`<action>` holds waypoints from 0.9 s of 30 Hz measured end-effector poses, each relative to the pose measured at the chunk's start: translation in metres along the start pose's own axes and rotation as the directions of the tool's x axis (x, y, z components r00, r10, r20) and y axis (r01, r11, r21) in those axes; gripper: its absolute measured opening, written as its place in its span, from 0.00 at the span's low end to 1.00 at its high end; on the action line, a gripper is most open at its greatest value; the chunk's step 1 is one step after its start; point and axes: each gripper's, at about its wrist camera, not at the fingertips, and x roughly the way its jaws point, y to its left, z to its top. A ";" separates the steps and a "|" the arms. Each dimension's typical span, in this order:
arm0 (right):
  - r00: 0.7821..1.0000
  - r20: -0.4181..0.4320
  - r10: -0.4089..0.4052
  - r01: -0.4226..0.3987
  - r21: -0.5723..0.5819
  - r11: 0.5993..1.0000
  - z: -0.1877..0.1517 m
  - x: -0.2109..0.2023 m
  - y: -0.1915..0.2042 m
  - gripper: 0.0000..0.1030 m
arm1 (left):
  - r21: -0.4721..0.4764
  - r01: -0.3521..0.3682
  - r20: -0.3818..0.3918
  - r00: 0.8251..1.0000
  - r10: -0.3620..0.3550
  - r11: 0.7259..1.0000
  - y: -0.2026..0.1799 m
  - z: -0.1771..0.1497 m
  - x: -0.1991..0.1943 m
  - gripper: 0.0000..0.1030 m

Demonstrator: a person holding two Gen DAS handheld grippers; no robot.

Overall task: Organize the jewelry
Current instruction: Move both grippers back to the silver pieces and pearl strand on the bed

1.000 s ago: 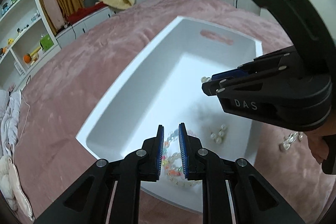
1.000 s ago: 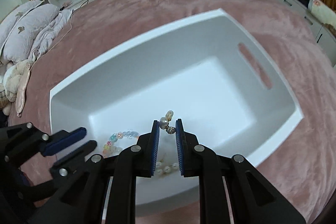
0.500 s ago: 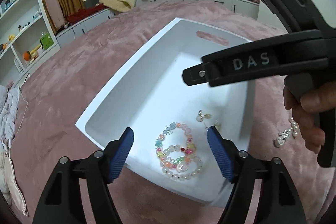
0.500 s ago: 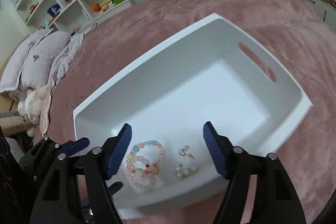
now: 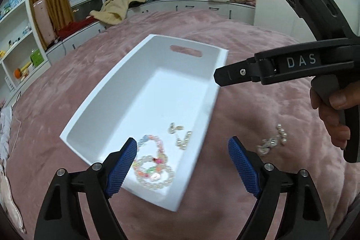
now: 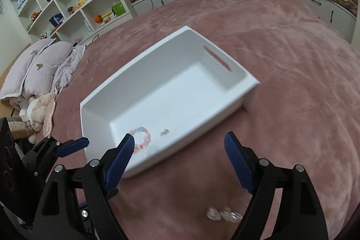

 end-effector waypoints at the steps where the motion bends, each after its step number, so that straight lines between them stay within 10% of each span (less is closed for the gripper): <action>1: 1.000 0.000 -0.011 0.011 -0.001 1.000 -0.004 -0.004 -0.003 0.79 | 0.009 0.008 0.002 1.000 -0.008 1.000 -0.006 0.000 -0.001 0.82; 15: 0.982 -0.035 -0.187 0.187 0.010 0.982 -0.081 -0.051 -0.072 0.79 | 0.117 0.083 -0.038 0.996 -0.079 0.990 -0.087 -0.017 0.020 0.83; 27: 0.989 -0.026 -0.145 0.147 0.119 0.982 -0.114 -0.049 -0.106 0.78 | 0.168 0.149 -0.086 0.987 -0.136 0.974 -0.128 -0.039 0.054 0.82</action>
